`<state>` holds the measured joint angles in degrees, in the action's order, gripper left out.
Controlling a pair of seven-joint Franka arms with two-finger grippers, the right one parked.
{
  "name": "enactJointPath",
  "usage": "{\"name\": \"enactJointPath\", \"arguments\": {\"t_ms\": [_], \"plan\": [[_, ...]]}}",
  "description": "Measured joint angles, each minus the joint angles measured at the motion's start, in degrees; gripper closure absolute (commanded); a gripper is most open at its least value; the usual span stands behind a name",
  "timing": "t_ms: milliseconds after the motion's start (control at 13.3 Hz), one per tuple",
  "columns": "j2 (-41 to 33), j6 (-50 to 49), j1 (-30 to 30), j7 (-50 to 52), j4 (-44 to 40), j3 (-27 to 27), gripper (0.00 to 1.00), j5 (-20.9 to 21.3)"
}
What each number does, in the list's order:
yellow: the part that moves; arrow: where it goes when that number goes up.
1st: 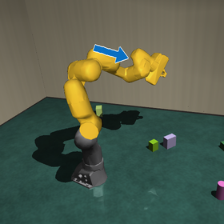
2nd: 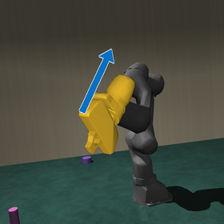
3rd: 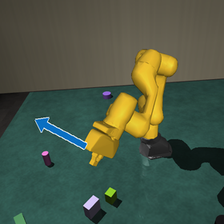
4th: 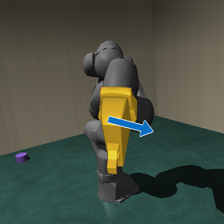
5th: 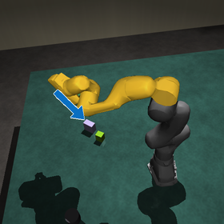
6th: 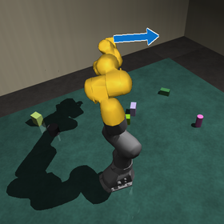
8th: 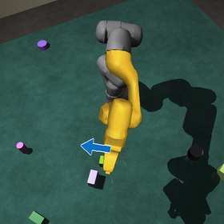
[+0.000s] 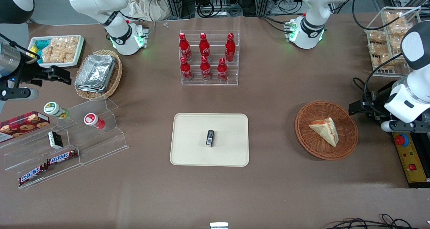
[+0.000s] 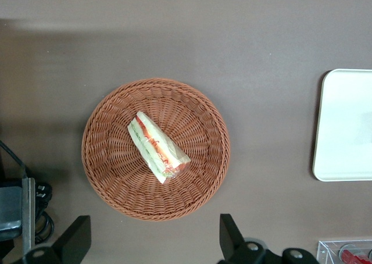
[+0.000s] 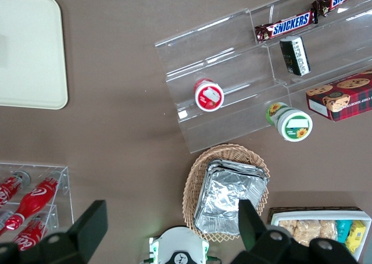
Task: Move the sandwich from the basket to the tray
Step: 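Lower the left gripper over the wrapped sandwich in the wicker basket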
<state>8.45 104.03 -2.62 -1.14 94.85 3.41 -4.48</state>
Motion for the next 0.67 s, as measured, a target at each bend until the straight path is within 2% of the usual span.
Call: {"name": "enactJointPath", "arguments": {"t_ms": [675], "plan": [[0.6, -1.3, 0.0, 0.3, 0.6, 0.1, 0.01, 0.0]]}}
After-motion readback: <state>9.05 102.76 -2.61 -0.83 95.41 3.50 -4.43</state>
